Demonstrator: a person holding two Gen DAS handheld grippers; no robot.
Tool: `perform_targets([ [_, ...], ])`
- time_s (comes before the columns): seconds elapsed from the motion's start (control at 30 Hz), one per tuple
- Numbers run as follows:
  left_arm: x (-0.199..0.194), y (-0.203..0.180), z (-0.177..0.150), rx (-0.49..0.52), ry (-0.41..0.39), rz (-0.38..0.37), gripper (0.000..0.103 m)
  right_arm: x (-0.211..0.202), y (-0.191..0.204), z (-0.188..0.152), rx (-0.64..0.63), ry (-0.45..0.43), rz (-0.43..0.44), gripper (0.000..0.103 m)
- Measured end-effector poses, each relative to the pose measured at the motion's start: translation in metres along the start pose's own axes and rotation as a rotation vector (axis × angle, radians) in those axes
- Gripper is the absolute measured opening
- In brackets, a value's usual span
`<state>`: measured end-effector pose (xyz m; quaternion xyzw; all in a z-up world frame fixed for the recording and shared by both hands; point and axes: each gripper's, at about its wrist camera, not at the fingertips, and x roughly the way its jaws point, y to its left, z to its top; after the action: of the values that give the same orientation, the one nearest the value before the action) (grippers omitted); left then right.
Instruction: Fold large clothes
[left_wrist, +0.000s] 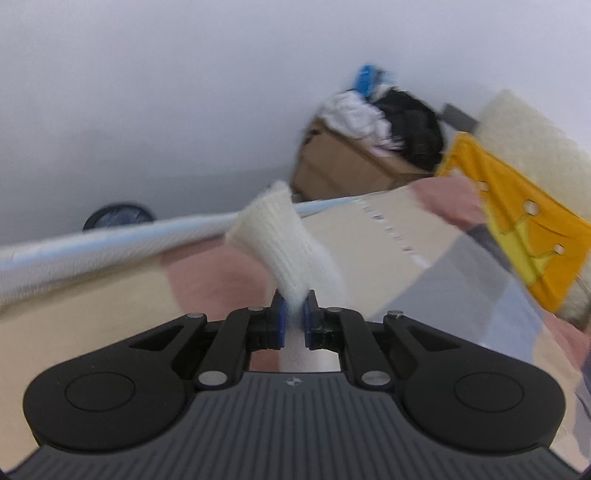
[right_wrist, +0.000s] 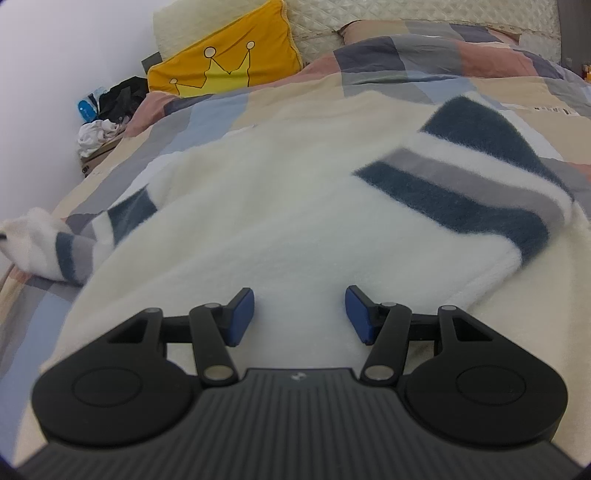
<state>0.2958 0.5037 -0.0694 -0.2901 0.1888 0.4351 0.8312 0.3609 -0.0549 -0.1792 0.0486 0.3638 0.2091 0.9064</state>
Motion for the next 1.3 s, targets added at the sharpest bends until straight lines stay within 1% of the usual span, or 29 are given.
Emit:
perform_targets([
  [0.1,-0.029,-0.036,0.004,0.092,-0.033,-0.053,0.011,-0.004,-0.003,0.003,-0.007,-0.014,-0.006,0.058],
  [0.17,-0.052,-0.066,0.001,0.175,-0.063,-0.087,0.01,-0.01,-0.009,0.007,-0.008,-0.032,-0.019,0.058],
  [0.2,-0.062,-0.078,-0.002,0.201,-0.07,-0.113,0.01,-0.012,-0.013,0.009,-0.002,-0.039,-0.019,0.058],
  [0.3,-0.095,-0.116,-0.013,0.265,-0.084,-0.183,0.01,-0.02,-0.025,0.015,0.048,-0.054,-0.016,0.058],
  [0.37,-0.118,-0.141,-0.023,0.312,-0.103,-0.242,0.01,-0.025,-0.029,0.017,0.059,-0.057,-0.013,0.058],
  [0.47,-0.15,-0.178,-0.038,0.364,-0.124,-0.323,0.01,-0.029,-0.023,0.016,-0.007,-0.063,-0.04,0.058],
  [0.53,-0.17,-0.2,-0.048,0.387,-0.129,-0.371,0.01,-0.032,-0.023,0.017,-0.014,-0.066,-0.04,0.058],
  [0.63,-0.199,-0.232,-0.069,0.422,-0.134,-0.448,0.01,-0.036,-0.033,0.021,0.031,-0.075,-0.036,0.058],
  [0.7,-0.22,-0.253,-0.084,0.449,-0.154,-0.504,0.01,-0.04,-0.043,0.024,0.071,-0.085,-0.04,0.058],
  [0.8,-0.252,-0.283,-0.11,0.5,-0.174,-0.609,0.01,-0.045,-0.061,0.028,0.153,-0.096,-0.042,0.058],
  [0.87,-0.273,-0.301,-0.131,0.518,-0.157,-0.682,0.01,-0.049,-0.073,0.029,0.204,-0.106,-0.041,0.058],
  [0.93,-0.289,-0.315,-0.152,0.54,-0.133,-0.739,0.01,-0.053,-0.083,0.03,0.238,-0.119,-0.045,0.058],
  [1.0,-0.302,-0.328,-0.176,0.557,-0.099,-0.789,0.01,-0.058,-0.091,0.032,0.264,-0.14,-0.074,0.058],
  [1.1,-0.309,-0.338,-0.214,0.576,-0.039,-0.868,0.01,-0.066,-0.097,0.034,0.278,-0.181,-0.122,0.059],
  [1.2,-0.309,-0.341,-0.258,0.62,0.019,-0.917,0.01,-0.077,-0.108,0.035,0.309,-0.215,-0.141,0.058],
  [1.3,-0.298,-0.339,-0.298,0.633,0.108,-0.939,0.01,-0.086,-0.126,0.037,0.368,-0.243,-0.166,0.059],
])
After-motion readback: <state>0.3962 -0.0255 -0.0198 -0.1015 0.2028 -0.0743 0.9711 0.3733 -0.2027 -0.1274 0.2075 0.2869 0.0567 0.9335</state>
